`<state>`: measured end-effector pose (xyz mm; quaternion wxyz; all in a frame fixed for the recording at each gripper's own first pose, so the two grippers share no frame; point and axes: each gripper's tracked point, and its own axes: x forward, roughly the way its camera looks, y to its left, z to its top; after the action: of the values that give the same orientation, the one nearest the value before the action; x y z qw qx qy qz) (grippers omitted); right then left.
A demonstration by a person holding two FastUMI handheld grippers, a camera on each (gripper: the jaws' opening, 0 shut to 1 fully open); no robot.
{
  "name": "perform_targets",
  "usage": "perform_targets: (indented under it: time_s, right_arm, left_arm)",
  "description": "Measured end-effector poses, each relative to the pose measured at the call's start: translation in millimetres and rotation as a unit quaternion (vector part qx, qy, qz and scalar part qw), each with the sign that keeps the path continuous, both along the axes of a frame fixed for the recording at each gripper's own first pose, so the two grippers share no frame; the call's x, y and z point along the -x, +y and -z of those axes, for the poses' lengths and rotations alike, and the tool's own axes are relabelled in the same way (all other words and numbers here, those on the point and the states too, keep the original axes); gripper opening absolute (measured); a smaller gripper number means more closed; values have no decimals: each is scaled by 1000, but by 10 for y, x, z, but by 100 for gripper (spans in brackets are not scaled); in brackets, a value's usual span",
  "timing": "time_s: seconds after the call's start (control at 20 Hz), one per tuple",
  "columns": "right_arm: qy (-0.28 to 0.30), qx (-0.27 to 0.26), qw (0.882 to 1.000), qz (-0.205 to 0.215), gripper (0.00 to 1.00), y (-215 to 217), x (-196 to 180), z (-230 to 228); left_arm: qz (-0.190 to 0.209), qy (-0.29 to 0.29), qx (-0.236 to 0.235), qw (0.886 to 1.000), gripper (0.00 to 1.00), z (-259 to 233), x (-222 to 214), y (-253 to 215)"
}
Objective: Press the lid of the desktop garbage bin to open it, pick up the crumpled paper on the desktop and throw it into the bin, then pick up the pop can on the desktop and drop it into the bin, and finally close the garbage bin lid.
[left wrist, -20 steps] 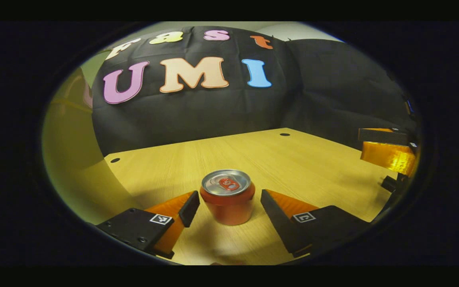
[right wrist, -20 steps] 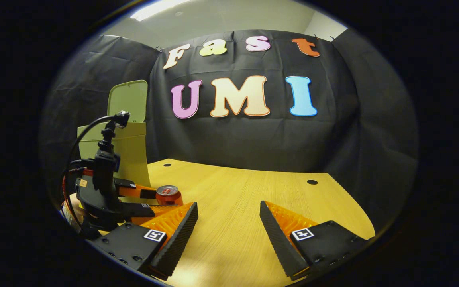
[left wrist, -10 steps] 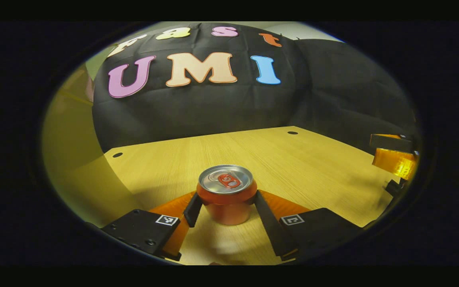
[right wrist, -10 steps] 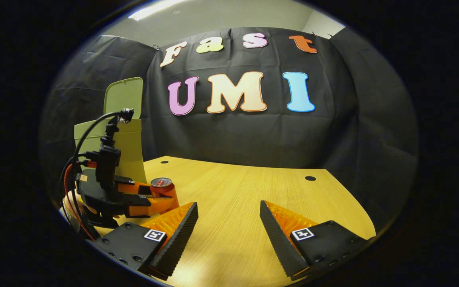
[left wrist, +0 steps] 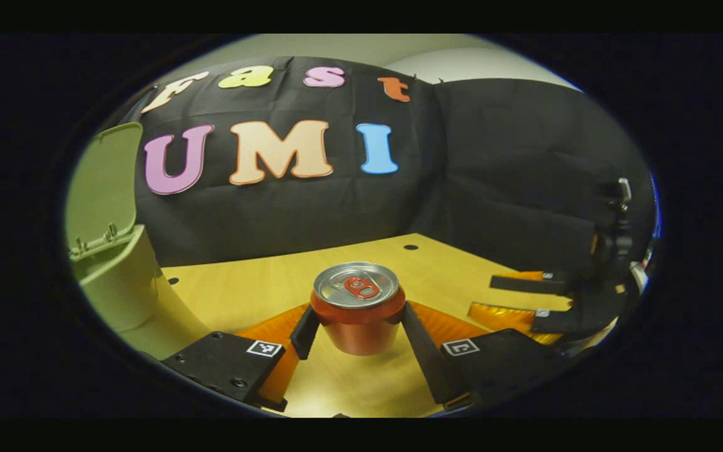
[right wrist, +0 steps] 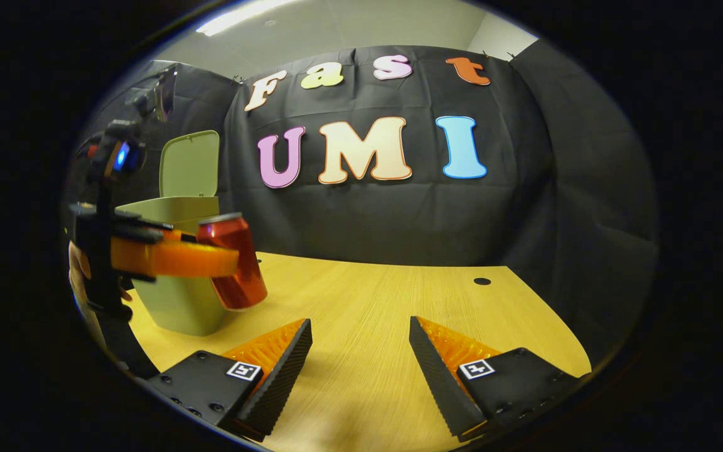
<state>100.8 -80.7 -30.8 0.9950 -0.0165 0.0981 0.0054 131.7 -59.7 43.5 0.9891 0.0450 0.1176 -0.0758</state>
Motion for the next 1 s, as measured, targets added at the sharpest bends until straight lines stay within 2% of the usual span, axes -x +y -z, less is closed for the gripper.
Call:
perform_targets:
  time_s: [0.1,0.25,0.45,0.65,0.8,1.0]
  right_arm:
    - [-2,7,1000,16,99,-69,46,-36]
    - [-20,8,1000,4,99,35,123,-164]
    - [-26,12,1000,-8,98,110,148,-199]
    - [-23,17,999,-16,98,174,167,-197]
    - [-23,21,999,-20,98,209,187,-202]
    - [-25,25,999,-24,96,254,202,-222]
  left_arm:
    - [0,-15,3,1000,77,-320,43,13]
    - [-5,-38,-4,999,77,-761,121,166]
    - [-63,-49,5,997,77,-1153,196,692]
    - [-99,-67,22,993,77,-1483,419,1121]
    - [-154,-86,26,984,77,-1713,555,1638]
    - [-244,-71,1,967,77,-1610,763,2353]
